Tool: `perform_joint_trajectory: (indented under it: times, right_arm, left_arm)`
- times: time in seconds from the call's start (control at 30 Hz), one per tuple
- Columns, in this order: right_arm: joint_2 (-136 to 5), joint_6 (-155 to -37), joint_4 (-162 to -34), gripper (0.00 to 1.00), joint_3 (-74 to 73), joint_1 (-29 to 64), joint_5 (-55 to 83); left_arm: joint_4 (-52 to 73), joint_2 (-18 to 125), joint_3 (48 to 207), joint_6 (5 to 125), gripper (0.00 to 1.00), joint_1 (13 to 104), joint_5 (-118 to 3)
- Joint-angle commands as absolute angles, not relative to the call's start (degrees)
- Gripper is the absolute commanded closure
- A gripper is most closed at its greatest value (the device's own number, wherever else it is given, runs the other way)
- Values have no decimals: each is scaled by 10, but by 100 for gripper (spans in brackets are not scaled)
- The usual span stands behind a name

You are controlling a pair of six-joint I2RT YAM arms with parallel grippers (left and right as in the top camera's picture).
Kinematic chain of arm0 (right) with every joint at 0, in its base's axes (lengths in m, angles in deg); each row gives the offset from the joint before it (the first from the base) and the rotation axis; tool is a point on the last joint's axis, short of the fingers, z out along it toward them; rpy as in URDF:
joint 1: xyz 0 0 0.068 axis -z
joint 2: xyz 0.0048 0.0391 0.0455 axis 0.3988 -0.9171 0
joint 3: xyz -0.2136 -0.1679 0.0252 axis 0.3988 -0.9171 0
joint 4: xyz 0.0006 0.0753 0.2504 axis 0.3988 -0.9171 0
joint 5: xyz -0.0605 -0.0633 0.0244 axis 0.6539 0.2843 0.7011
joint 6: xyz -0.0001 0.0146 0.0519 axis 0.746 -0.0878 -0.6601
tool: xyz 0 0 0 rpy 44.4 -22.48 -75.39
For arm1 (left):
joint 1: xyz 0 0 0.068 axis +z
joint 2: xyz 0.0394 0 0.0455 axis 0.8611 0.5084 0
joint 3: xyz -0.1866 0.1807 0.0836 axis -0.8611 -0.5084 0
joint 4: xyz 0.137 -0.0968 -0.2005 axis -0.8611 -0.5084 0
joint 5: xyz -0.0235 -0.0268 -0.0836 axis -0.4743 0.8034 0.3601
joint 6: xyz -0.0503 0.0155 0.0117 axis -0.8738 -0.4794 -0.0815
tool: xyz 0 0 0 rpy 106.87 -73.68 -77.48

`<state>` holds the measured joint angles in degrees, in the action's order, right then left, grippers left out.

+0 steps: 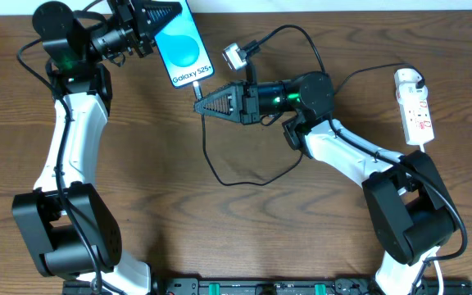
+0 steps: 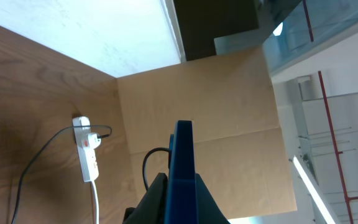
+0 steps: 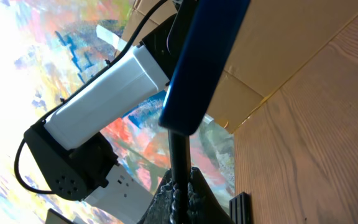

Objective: Plug charger to phone and switch on socket

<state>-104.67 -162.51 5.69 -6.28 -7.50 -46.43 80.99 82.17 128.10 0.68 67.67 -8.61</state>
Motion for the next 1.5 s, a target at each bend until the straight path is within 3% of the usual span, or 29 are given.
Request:
perform_joint_trajectory:
  times: [0.0,1.47]
  right_arm:
    - [-1048,-1632,57,99,-59,-79,-436]
    - [-1048,-1665,61,99,-59,-65,-403]
  left_arm:
    - [817,820,1288,8,93,676,-68]
    - [817,820,1288,84,93,654,1]
